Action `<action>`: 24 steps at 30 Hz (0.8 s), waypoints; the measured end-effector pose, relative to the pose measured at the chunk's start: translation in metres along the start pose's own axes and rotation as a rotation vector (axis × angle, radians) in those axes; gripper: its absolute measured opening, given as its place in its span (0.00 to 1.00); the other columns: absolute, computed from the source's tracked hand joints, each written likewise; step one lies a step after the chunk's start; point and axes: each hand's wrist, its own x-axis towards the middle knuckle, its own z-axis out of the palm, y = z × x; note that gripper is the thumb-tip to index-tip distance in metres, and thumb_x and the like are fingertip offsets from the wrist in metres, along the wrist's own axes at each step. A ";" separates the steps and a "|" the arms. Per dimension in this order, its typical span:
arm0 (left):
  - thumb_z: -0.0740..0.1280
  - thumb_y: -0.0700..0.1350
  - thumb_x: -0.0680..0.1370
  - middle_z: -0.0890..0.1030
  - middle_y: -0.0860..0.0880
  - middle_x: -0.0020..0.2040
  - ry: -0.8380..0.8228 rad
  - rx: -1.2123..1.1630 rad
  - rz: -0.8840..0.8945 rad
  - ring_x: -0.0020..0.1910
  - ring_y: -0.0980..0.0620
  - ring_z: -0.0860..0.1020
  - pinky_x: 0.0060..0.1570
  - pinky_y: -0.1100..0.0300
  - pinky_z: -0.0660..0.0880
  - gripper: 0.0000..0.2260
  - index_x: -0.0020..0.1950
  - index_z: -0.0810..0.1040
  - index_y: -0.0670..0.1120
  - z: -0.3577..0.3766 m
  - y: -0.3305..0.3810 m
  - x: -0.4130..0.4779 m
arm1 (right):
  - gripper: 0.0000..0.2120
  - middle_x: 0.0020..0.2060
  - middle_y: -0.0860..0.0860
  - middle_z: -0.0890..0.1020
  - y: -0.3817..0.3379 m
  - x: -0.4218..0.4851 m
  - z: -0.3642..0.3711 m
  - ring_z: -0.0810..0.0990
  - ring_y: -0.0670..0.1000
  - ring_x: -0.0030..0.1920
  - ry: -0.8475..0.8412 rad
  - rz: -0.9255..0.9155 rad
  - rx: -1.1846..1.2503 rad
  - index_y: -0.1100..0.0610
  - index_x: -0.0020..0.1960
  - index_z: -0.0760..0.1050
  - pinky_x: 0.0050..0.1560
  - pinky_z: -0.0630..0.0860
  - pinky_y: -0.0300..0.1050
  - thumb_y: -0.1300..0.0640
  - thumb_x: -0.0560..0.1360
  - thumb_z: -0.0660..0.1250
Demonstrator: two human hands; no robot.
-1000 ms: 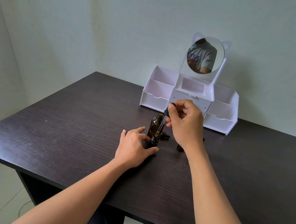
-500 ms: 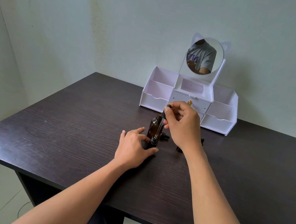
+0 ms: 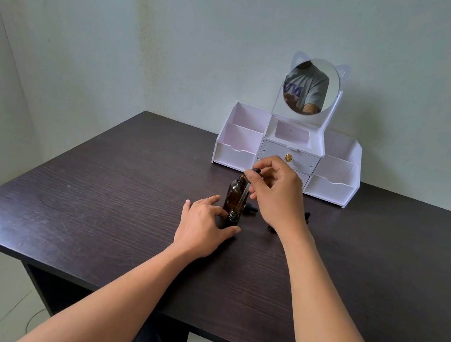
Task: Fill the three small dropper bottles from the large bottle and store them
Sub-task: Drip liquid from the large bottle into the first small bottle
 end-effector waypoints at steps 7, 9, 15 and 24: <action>0.70 0.64 0.72 0.66 0.51 0.77 0.001 -0.003 0.004 0.75 0.51 0.64 0.76 0.41 0.49 0.22 0.60 0.81 0.54 -0.001 0.000 0.000 | 0.06 0.41 0.48 0.82 0.000 0.001 -0.001 0.84 0.48 0.34 0.002 -0.015 0.004 0.52 0.51 0.78 0.41 0.84 0.54 0.54 0.76 0.73; 0.70 0.64 0.72 0.66 0.51 0.76 0.002 -0.004 0.005 0.75 0.51 0.64 0.76 0.40 0.50 0.22 0.60 0.82 0.54 0.000 0.000 0.000 | 0.08 0.44 0.49 0.83 -0.001 0.002 -0.002 0.84 0.49 0.37 0.017 -0.018 0.028 0.51 0.53 0.77 0.42 0.84 0.55 0.54 0.76 0.73; 0.71 0.64 0.72 0.66 0.51 0.77 -0.001 -0.011 -0.004 0.75 0.51 0.63 0.76 0.41 0.49 0.21 0.60 0.82 0.54 -0.001 0.000 0.000 | 0.12 0.45 0.51 0.84 -0.015 0.013 -0.010 0.85 0.52 0.40 0.144 -0.078 0.134 0.53 0.56 0.75 0.43 0.84 0.54 0.55 0.75 0.74; 0.71 0.64 0.72 0.66 0.51 0.77 -0.007 -0.015 -0.012 0.75 0.52 0.63 0.76 0.42 0.49 0.22 0.61 0.81 0.54 -0.004 0.002 -0.002 | 0.10 0.44 0.48 0.83 -0.020 0.029 -0.008 0.84 0.52 0.44 0.166 -0.132 0.129 0.52 0.53 0.76 0.44 0.83 0.57 0.56 0.75 0.74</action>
